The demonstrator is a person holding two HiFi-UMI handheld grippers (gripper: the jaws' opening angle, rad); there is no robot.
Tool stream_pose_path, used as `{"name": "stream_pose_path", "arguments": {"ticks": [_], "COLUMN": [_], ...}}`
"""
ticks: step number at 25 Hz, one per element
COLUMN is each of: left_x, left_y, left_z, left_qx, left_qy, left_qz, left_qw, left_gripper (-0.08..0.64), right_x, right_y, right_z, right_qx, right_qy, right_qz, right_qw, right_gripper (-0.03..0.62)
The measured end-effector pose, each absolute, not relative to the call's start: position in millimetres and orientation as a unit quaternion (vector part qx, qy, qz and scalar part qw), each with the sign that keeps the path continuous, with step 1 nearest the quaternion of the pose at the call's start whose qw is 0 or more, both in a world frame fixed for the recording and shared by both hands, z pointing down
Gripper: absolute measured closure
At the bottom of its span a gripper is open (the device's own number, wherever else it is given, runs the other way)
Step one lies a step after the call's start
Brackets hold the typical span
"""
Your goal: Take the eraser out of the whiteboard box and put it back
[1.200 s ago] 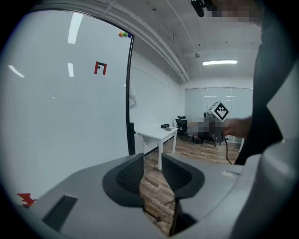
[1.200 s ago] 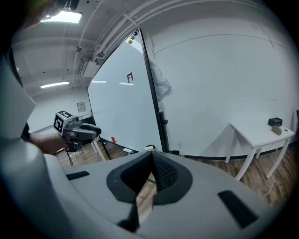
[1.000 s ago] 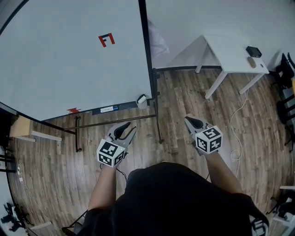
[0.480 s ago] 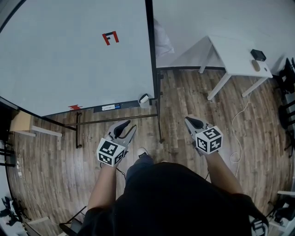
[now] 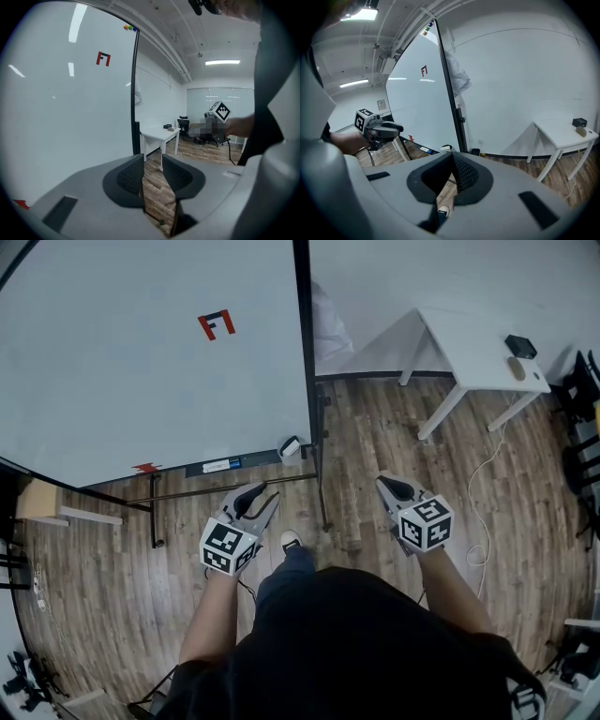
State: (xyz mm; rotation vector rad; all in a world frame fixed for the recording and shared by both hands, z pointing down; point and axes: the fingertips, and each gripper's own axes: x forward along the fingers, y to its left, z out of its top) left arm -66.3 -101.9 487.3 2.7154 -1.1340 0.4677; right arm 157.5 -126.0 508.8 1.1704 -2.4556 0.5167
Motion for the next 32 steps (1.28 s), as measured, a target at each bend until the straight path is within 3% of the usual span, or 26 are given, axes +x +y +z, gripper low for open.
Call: {"name": "stream_pose_path", "arguments": {"ticks": [32], "left_x": [-74.8], "left_y": [-187.6], "left_z": [554.3], "left_qx": [0.916], "left_qy": [-0.326], "left_qz": [0.195], "left_qw": [0.127], "left_gripper": [0.416], "right_x": [128.0], "right_y": [-173.2], "right_z": [563.1], "right_qx": [0.421], "right_qy": [-0.849], "right_qz": [0.225], "right_qw": [0.227], "right_gripper": [0.598]}}
